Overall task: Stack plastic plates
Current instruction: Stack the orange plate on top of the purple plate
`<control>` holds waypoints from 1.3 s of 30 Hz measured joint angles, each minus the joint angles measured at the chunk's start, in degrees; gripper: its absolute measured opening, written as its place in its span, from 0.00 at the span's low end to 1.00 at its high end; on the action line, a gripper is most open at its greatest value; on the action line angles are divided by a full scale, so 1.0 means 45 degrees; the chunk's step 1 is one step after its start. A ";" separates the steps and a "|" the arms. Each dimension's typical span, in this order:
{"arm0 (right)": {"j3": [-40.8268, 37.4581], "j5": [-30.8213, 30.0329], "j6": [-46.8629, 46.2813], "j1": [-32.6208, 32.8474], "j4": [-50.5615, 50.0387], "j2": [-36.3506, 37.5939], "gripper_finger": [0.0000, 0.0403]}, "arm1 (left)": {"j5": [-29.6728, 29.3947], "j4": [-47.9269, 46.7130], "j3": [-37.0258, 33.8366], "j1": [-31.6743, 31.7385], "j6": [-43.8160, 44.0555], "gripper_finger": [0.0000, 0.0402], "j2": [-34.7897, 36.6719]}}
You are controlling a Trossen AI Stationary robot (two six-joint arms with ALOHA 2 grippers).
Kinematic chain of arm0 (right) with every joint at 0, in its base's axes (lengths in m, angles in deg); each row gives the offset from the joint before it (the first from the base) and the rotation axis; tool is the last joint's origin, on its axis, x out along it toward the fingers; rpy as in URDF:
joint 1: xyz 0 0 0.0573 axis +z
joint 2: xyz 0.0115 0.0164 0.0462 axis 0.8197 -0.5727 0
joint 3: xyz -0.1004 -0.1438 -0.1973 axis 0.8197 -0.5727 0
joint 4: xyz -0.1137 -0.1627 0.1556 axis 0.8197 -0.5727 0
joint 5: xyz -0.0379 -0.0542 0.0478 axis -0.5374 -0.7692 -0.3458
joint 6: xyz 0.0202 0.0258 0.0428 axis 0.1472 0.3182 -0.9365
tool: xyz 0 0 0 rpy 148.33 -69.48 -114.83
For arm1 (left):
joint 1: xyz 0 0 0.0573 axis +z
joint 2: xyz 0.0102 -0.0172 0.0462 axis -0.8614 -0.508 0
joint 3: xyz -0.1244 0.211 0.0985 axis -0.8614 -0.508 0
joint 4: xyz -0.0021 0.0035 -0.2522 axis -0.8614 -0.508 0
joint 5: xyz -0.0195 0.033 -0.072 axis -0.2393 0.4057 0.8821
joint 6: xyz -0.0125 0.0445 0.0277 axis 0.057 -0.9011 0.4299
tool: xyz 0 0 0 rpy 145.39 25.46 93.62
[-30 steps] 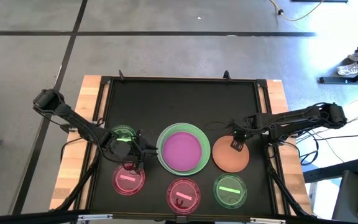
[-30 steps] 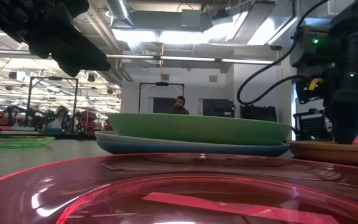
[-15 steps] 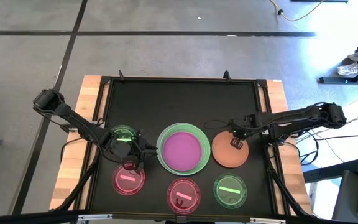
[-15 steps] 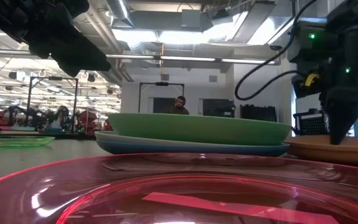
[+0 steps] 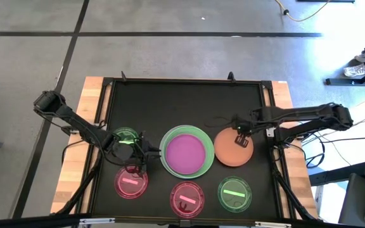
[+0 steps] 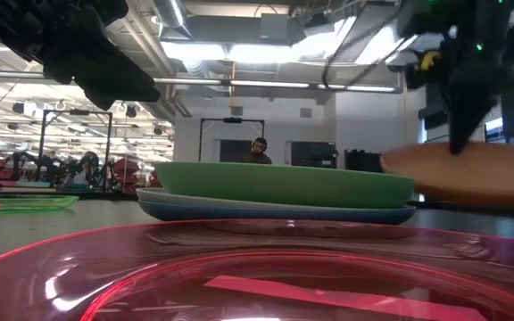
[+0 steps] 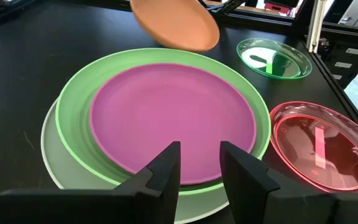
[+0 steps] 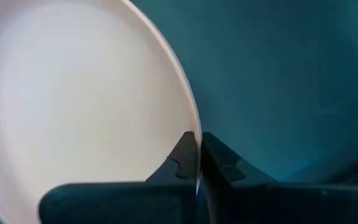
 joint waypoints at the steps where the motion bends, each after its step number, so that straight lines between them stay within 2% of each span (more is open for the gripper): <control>1: 0.0238 0.0074 0.0094 0.0000 0.0010 0.0000 0.00 | 0.0000 0.0000 0.0000 0.0000 -0.0001 0.26 0.0000; 5: 0.0892 0.0190 0.0755 0.0000 0.0435 0.0000 0.00 | -0.0002 0.0000 0.0000 0.0000 0.0001 0.26 0.0000; 9: 0.0933 0.0967 0.1349 0.0000 0.1575 0.0000 0.00 | -0.0037 0.0005 0.0000 0.0000 0.0006 0.26 0.0000; 13: 0.0932 0.1099 0.1627 0.0010 0.2947 -0.0010 0.00 | -0.0163 0.0050 0.0000 0.0000 0.0016 0.26 0.0000; 20: 0.0436 0.0860 0.1728 0.0000 0.7250 -0.0270 0.00 | -0.0182 0.0131 0.0000 0.0000 0.0016 0.26 0.0000; 23: -0.0027 0.1097 0.1986 0.0000 0.9293 -0.0730 0.00 | -0.0182 0.0131 0.0000 0.0000 0.0016 0.26 0.0000; 31: -0.0243 0.1910 0.2073 0.0005 1.2233 -0.3189 0.01 | -0.0182 0.0208 0.0000 0.0000 -0.0009 0.26 0.0000; 39: -0.0243 0.2476 0.1898 0.0005 1.3374 -0.5187 0.01 | -0.0182 0.0248 -0.0005 0.0000 -0.0018 0.26 0.0000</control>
